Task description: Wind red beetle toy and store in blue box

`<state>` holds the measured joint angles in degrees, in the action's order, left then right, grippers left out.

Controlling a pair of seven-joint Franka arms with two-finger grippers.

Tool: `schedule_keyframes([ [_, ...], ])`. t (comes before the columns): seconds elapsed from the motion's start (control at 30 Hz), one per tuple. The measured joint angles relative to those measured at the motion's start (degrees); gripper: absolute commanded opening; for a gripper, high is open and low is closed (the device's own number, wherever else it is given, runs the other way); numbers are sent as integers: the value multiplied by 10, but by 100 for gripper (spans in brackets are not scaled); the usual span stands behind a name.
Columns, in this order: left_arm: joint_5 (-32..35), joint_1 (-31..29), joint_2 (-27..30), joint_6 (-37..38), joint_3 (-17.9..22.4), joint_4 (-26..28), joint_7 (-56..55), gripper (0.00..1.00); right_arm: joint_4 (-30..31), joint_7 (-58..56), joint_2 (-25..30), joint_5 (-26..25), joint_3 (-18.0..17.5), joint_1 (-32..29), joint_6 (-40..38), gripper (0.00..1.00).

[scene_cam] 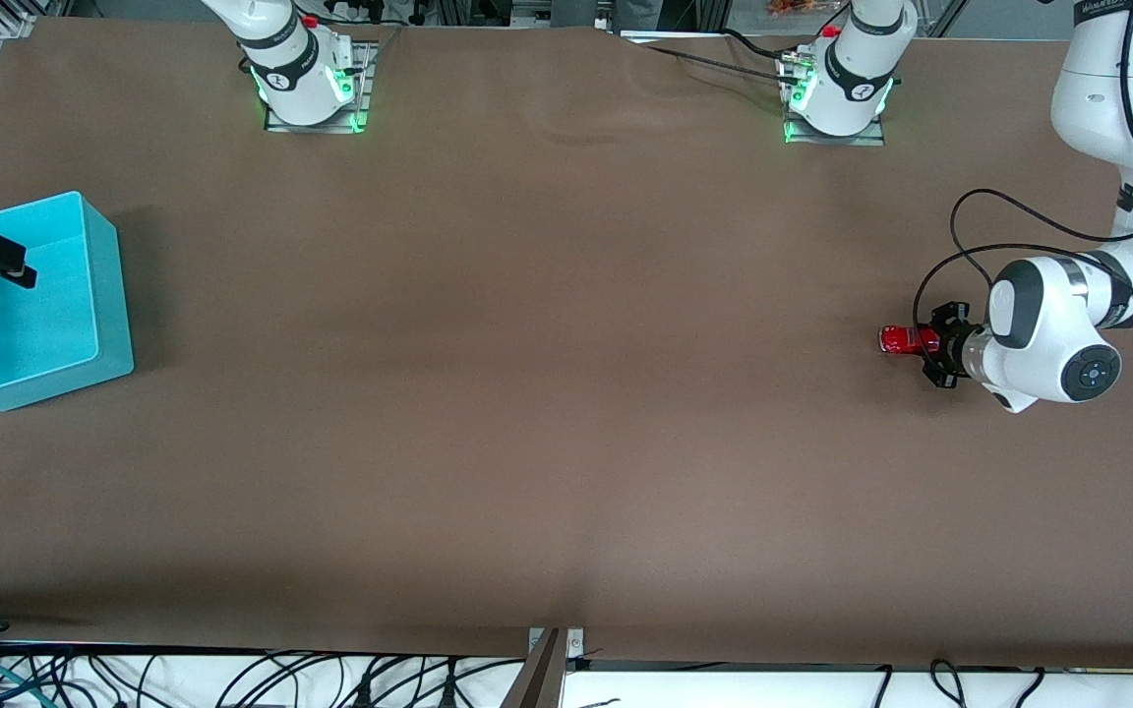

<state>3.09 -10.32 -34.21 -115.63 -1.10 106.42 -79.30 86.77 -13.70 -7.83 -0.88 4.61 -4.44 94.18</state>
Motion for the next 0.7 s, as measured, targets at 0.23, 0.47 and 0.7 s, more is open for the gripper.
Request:
schedule_keyframes([
  [0.23, 3, 0, -38, -29, 4, -12, 0, 82, 0, 0, 0, 0, 0, 0, 0, 100],
  [0.47, 3, 0, -41, -29, 4, -18, 0, 82, 0, 0, 0, 0, 0, 0, 0, 100],
  [0.7, 3, 0, -41, -30, 4, -20, 0, 81, -1, 0, 0, 0, 0, 0, 0, 100],
])
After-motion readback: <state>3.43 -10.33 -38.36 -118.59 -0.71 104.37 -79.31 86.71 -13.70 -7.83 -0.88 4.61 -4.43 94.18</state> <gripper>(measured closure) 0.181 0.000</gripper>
